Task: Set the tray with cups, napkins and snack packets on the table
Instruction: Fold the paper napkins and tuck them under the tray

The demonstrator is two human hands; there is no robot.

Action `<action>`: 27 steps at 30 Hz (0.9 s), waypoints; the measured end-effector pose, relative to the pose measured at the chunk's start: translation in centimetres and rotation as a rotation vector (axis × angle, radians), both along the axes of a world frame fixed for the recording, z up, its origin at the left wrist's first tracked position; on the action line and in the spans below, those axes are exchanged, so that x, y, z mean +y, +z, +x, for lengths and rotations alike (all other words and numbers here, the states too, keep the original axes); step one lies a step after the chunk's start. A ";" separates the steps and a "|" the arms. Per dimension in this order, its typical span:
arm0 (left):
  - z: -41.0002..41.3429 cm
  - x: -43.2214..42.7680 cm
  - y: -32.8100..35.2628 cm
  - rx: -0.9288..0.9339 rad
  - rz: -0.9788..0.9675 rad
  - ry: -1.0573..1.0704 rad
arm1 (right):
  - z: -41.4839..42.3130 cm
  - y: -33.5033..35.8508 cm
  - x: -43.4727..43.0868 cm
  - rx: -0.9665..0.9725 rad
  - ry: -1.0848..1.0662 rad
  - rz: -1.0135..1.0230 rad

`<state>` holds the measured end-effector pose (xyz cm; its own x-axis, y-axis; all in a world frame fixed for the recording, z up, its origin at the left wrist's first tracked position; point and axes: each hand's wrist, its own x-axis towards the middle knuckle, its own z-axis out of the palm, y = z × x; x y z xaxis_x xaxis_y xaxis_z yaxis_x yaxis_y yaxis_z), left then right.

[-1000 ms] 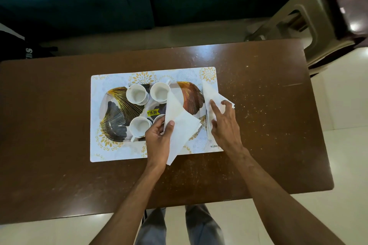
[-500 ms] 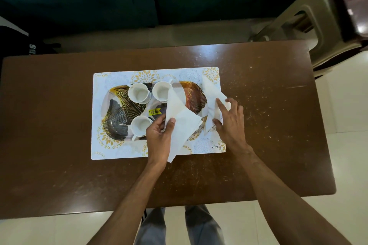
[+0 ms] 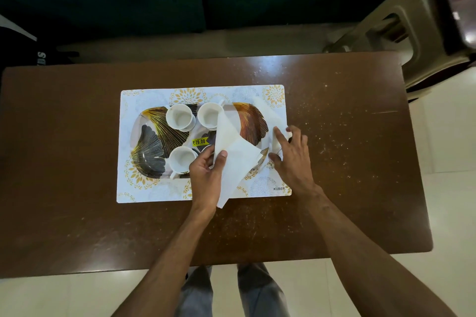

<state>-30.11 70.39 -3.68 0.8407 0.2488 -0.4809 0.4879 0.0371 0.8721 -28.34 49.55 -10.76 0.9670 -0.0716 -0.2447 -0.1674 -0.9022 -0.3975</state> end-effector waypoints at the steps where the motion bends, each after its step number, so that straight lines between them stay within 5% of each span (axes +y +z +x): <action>1: 0.0 0.0 0.0 0.000 0.000 0.001 | 0.0 0.0 0.1 0.008 0.001 0.001; 27: -0.8 0.3 1.0 -0.025 -0.024 0.023 | -0.4 -0.3 0.4 -0.020 -0.012 -0.111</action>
<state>-30.92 70.72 -2.69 0.8468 0.2570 -0.4656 0.4643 0.0697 0.8829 -28.69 49.96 -11.11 0.9705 -0.1089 -0.2153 -0.1716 -0.9389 -0.2983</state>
